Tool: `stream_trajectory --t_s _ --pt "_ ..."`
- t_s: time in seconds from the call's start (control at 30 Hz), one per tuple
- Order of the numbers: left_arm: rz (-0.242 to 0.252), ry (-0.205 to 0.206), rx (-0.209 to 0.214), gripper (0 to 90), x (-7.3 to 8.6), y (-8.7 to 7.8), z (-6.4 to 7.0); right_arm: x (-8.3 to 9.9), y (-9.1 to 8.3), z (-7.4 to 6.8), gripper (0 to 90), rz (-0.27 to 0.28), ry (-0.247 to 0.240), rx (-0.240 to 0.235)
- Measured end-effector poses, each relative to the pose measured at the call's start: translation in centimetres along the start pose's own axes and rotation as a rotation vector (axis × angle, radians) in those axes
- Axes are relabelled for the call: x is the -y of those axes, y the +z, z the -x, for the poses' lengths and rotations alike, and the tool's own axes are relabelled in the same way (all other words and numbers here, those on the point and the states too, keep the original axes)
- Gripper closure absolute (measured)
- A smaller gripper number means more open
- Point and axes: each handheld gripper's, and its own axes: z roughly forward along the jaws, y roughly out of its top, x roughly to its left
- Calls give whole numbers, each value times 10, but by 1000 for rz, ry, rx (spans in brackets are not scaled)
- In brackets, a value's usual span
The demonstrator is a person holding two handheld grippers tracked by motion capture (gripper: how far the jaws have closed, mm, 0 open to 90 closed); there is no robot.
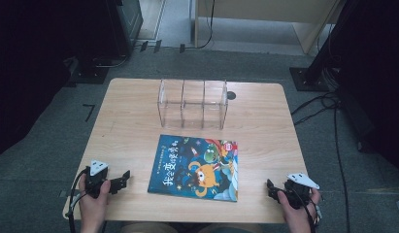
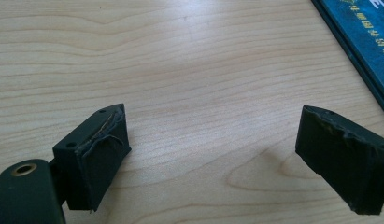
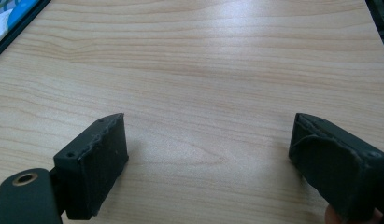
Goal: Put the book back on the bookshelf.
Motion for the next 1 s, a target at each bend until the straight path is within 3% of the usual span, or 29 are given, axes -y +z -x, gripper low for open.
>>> stream_trajectory --t_s 0.3,0.37,1.0 --pt "-8 0 -22 99 -2 0 4 0 -3 -4 128 19 21 4" --pt "-3 -12 -9 99 -4 0 5 -2 -4 -5 128 34 46 -36" --pt "-27 16 74 100 -10 11 35 -20 -2 -38 147 76 69 -139"
